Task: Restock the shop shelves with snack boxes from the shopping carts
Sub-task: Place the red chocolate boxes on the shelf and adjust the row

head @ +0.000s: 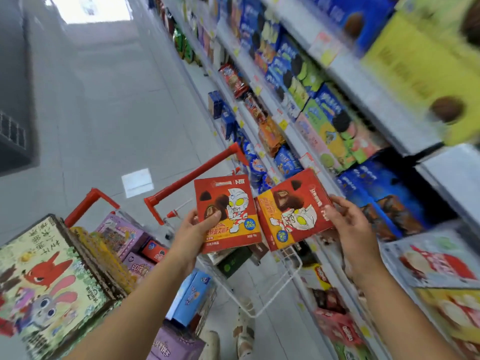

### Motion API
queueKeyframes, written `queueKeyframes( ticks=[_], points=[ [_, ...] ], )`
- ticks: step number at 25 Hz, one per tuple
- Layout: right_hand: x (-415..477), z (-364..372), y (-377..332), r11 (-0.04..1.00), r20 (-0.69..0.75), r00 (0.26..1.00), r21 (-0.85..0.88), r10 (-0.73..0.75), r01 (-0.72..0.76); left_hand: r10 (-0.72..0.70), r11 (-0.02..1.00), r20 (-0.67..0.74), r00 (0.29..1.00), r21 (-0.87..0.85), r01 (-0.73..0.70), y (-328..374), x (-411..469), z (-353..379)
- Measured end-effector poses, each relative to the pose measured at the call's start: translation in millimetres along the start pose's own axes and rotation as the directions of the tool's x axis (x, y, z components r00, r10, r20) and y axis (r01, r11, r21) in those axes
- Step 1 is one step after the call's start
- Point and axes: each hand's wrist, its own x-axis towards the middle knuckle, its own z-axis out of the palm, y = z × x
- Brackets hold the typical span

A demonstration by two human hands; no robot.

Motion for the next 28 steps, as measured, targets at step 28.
queueKeyframes(
  ticks=[28],
  points=[
    [-343.6, -340.7, -308.0, 0.620, -0.746, 0.365, -0.081, -0.557, 0.781, 0.327, 0.801, 0.860, 0.392, -0.033, -0.597, 148.1, -346.1, 322.8]
  ],
)
